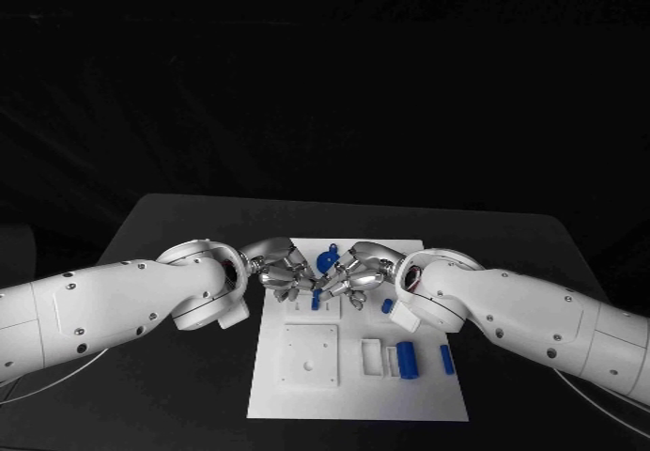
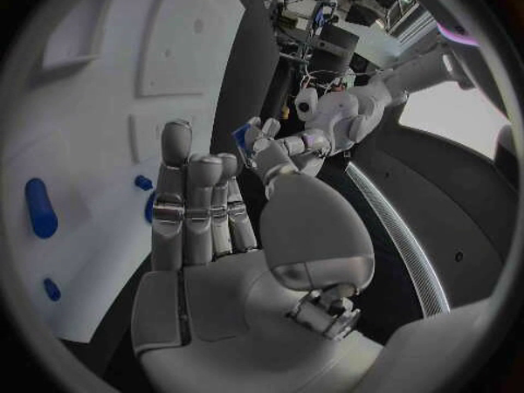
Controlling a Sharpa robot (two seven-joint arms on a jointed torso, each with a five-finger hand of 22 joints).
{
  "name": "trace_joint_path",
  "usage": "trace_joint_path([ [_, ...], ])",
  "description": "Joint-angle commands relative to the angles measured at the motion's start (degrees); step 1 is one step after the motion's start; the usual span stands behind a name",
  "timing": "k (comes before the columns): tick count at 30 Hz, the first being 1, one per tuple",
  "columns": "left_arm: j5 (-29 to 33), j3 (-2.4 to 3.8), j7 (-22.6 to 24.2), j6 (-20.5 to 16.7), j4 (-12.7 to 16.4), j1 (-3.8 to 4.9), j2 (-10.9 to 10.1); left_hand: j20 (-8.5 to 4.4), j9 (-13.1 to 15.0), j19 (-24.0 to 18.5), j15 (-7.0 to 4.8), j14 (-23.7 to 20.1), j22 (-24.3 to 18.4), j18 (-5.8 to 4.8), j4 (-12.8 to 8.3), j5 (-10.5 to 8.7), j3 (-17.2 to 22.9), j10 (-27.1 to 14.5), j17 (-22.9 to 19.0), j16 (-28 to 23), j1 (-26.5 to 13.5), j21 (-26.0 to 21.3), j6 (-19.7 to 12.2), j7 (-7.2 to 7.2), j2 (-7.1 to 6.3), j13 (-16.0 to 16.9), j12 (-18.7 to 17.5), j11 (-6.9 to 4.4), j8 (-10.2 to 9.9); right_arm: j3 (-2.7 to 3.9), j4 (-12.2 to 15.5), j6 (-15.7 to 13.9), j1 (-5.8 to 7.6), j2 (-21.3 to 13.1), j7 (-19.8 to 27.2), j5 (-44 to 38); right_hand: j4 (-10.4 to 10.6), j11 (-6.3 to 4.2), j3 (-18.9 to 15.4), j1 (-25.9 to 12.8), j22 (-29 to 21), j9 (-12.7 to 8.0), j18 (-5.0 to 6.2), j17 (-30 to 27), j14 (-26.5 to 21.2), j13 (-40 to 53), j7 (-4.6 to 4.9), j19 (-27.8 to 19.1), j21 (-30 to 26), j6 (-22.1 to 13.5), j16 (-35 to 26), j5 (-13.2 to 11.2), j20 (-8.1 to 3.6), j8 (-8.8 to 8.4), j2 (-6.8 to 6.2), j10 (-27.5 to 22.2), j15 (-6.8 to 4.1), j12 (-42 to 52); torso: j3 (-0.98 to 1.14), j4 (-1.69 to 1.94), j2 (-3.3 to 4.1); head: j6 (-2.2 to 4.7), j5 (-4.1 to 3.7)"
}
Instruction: Assemble the parts on the task board
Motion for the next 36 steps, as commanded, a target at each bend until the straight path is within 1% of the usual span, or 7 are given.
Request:
trace_joint_path([
  [1,0.9,0.03,0.3,-0.3,0.0,-0.01,0.0,-0.17,0.2,-0.1,-0.12,0.4,1.1,0.95,-5.5,0.19,5.0,0.2,0.1,0.3,0.4,0.3,1.2,-0.89,0.41,0.1,-0.2,-0.01,0.1,0.02,0.1,0.2,-0.01,0.0,0.6,0.2,-0.1,0.00,-0.4,0.2,0.1,0.0,0.39,-0.1,-0.4,-0.1,-0.12,1.6,-0.1,0.0,0.0,-0.2,0.31,-0.22,0.27,-0.6,0.11,0.3,-0.01,-0.06,0.02,0.04,0.09],
  [10,1.1,0.03,-0.1,-1.0,-0.2,-0.01,-0.2,-0.19,0.3,0.0,-0.15,0.5,1.1,0.95,-5.5,0.23,5.0,0.3,0.1,0.3,0.3,0.4,1.2,-0.90,0.39,0.1,-0.2,-0.03,0.0,0.02,0.3,1.9,-0.01,-0.2,0.6,1.3,-0.1,-0.07,-1.7,-0.4,0.4,0.0,0.28,0.1,-0.4,-0.2,-0.30,1.5,0.0,0.6,0.2,0.1,0.27,-0.22,0.63,-0.6,0.09,0.5,0.03,-0.02,0.03,0.01,0.26],
  [18,1.1,0.03,-0.2,-1.6,-0.4,-0.01,-0.4,-0.22,0.4,0.1,-0.19,0.6,1.1,0.97,-5.5,0.25,5.0,0.4,0.1,0.3,0.3,0.4,1.2,-0.91,0.36,0.1,-0.2,-0.07,-0.1,0.01,0.9,2.7,-0.03,-0.6,0.7,3.6,1.4,0.00,-5.8,-0.2,0.5,0.0,0.31,0.1,-0.5,-0.3,-0.34,1.6,-0.3,0.5,0.2,1.6,0.33,-0.20,0.67,-0.6,0.15,0.7,0.07,-0.07,0.01,0.05,0.32],
  [21,1.1,0.03,-0.2,-1.7,-0.4,-0.01,-0.4,-0.22,0.4,0.1,-0.19,0.6,1.1,0.97,-5.5,0.25,5.0,0.4,0.1,0.3,0.3,0.4,1.2,-0.91,0.36,0.1,-0.2,-0.07,-0.1,0.01,1.2,2.7,-0.06,-0.6,0.4,3.9,1.8,0.02,-6.8,0.0,0.6,0.0,0.31,0.1,-0.4,-0.3,-0.35,1.6,-0.3,0.4,0.3,1.4,0.34,-0.18,0.79,-0.6,0.16,0.7,0.06,-0.10,0.02,0.10,0.31],
  [23,1.2,0.03,-0.2,-1.8,-0.4,-0.01,-0.4,-0.22,0.4,0.1,-0.19,0.6,1.1,0.97,-5.5,0.25,5.0,0.4,0.1,0.3,0.3,0.4,1.2,-0.91,0.36,0.1,-0.2,-0.07,-0.1,0.01,1.3,2.6,-0.08,-0.6,0.2,3.8,2.3,0.07,-7.6,-0.2,0.6,0.0,0.32,0.2,-0.4,-0.3,-0.37,1.7,-0.3,0.4,0.4,-0.3,0.36,-0.19,0.61,-0.6,0.18,0.8,0.05,-0.09,0.01,0.15,0.28],
  [28,1.2,0.03,-0.3,-1.9,-0.4,-0.01,-0.4,-0.24,0.4,0.1,-0.20,0.6,1.1,0.97,-5.5,0.25,5.0,0.5,0.1,0.2,0.4,0.4,1.3,-0.92,0.33,0.1,-0.3,-0.09,-0.1,0.01,1.7,1.7,-0.09,-0.6,-0.2,2.5,3.6,0.08,-9.4,1.1,0.7,0.0,0.32,0.2,-0.3,-0.3,-0.40,1.8,0.1,0.5,0.6,-1.7,0.35,-0.19,0.83,-0.5,0.18,0.9,0.03,0.00,0.00,0.17,0.23],
  [36,1.4,0.03,-0.6,-2.0,-0.5,0.00,-0.8,-0.30,0.3,0.2,-0.25,0.7,1.1,0.98,-5.4,0.18,5.1,0.4,0.1,0.1,0.4,0.4,1.2,-0.87,0.40,0.1,-0.4,-0.10,-0.4,0.01,1.9,-2.2,-0.21,-0.9,0.4,-2.2,1.9,-0.11,-6.8,1.8,1.2,0.0,0.29,0.7,0.2,-0.1,-0.46,2.0,1.7,1.1,1.3,-2.2,0.18,-0.22,1.46,-0.2,-0.02,1.2,0.06,-0.02,-0.01,0.16,0.40],
])
